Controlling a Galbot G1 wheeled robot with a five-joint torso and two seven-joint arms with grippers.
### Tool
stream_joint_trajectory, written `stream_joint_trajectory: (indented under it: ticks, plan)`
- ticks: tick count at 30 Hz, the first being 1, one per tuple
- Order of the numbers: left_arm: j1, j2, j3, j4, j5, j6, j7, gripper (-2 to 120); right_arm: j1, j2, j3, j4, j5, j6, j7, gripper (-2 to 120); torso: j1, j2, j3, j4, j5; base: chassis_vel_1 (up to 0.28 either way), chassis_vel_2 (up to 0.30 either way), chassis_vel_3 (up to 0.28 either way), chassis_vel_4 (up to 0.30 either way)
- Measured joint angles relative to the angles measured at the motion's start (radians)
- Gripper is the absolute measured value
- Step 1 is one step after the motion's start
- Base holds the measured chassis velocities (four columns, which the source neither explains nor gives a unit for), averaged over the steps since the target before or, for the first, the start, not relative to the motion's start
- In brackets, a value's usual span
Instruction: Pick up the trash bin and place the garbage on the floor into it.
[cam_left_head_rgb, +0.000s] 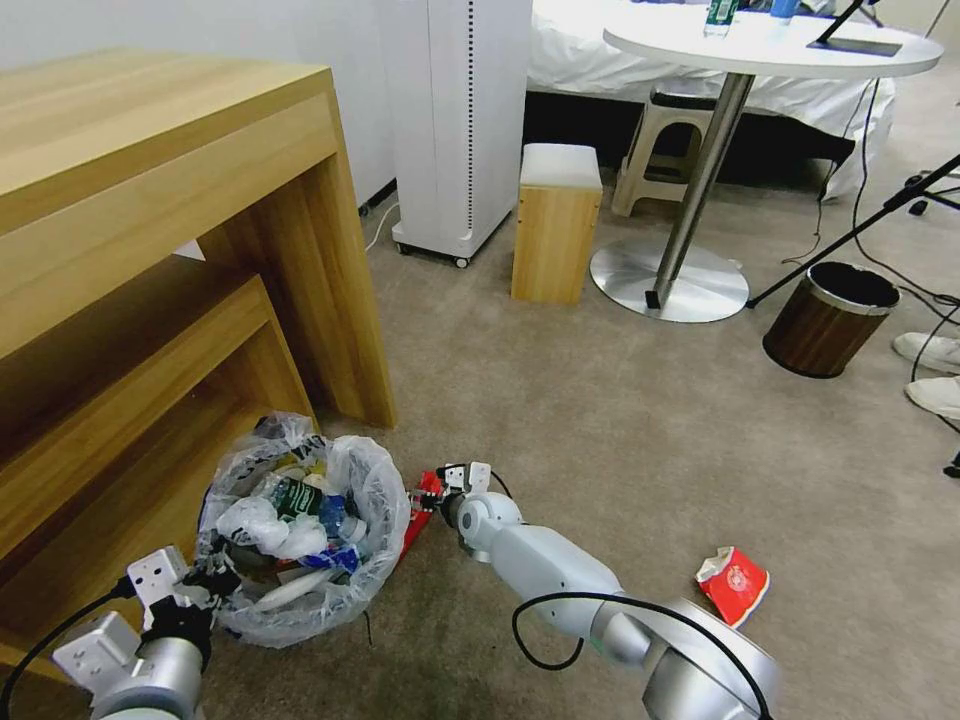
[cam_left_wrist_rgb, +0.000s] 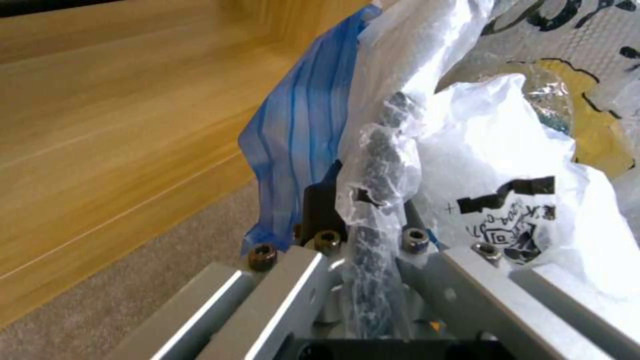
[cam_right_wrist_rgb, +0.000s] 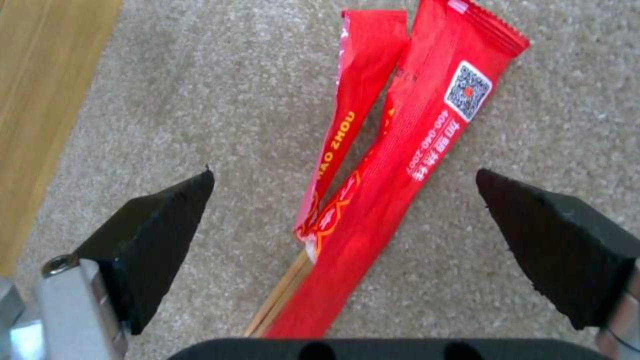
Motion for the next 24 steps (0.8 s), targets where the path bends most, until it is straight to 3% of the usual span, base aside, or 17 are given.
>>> stream_joint_trajectory:
  ticks: [14, 24]
  plan:
    - [-0.010, -0.004, 0.007, 0.009, 0.003, -0.002, 0.002, 0, -0.008, 0.000, -0.001, 0.005, 0.032, -0.100, 0.056, 100, 0.000, 0.000, 0.000, 0.0000, 0.0001, 0.000, 0.000, 0.000, 0.000]
    - [-0.003, -0.007, 0.007, 0.006, 0.014, -0.017, 0.008, 0, -0.005, 0.000, -0.009, -0.013, 0.010, -0.109, 0.067, 100, 0.000, 0.000, 0.000, 0.0000, 0.0001, 0.000, 0.000, 0.000, 0.000]
